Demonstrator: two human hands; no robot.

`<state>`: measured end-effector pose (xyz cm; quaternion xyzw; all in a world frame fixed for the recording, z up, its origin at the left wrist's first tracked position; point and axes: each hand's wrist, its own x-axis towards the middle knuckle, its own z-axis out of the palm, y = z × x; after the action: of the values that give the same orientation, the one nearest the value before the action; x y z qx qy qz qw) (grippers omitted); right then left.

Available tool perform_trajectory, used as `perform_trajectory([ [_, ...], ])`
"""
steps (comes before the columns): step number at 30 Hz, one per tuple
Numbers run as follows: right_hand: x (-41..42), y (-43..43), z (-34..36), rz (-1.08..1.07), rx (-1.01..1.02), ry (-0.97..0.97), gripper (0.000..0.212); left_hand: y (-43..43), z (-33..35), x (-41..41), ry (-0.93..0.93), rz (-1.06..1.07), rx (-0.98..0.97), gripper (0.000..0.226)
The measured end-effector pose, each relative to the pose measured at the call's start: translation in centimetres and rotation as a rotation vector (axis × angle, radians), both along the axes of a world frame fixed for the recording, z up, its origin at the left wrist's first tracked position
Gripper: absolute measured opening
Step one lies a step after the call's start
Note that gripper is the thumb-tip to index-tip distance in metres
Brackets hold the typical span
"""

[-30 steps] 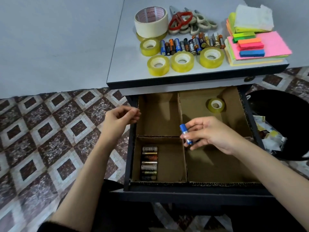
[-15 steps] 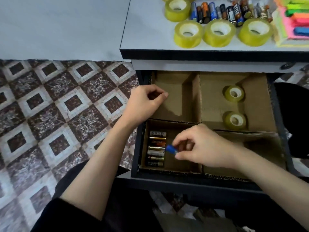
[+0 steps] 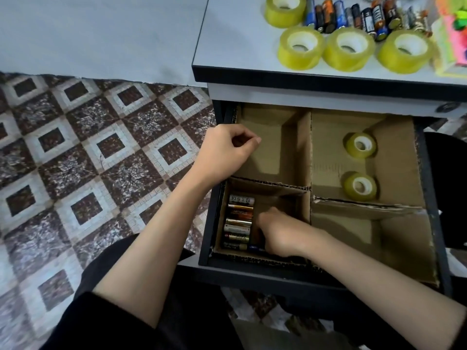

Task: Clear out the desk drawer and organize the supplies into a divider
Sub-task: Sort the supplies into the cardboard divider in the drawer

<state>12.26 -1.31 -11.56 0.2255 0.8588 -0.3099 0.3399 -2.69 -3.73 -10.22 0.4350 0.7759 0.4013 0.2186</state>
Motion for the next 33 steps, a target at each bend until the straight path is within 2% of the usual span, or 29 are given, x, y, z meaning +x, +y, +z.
perform_trajectory([
  [7,0.5,-0.2,0.3,-0.028,0.033,0.096,0.026,0.1,-0.4,-0.1,-0.014,0.017,-0.002,0.012],
  [10,0.9,0.2,1.2,-0.068,0.056,0.231,0.014,0.1,-0.4,-0.2,-0.002,0.027,0.011,0.009],
  [15,2.6,1.8,3.2,-0.205,0.112,0.481,0.013,-0.5,-0.7,0.7,0.017,0.058,0.055,0.009],
  [20,5.0,3.6,5.8,-0.353,0.168,0.638,0.014,-1.3,-0.5,1.6,0.029,0.102,0.02,0.013],
  [24,6.4,5.4,7.8,-0.427,0.241,0.708,0.016,-1.8,0.5,2.2,0.045,0.067,-0.039,0.01],
  [33,9.7,8.8,12.8,-0.545,0.364,0.82,0.019,-1.1,6.4,2.0,0.186,0.013,0.067,0.006],
])
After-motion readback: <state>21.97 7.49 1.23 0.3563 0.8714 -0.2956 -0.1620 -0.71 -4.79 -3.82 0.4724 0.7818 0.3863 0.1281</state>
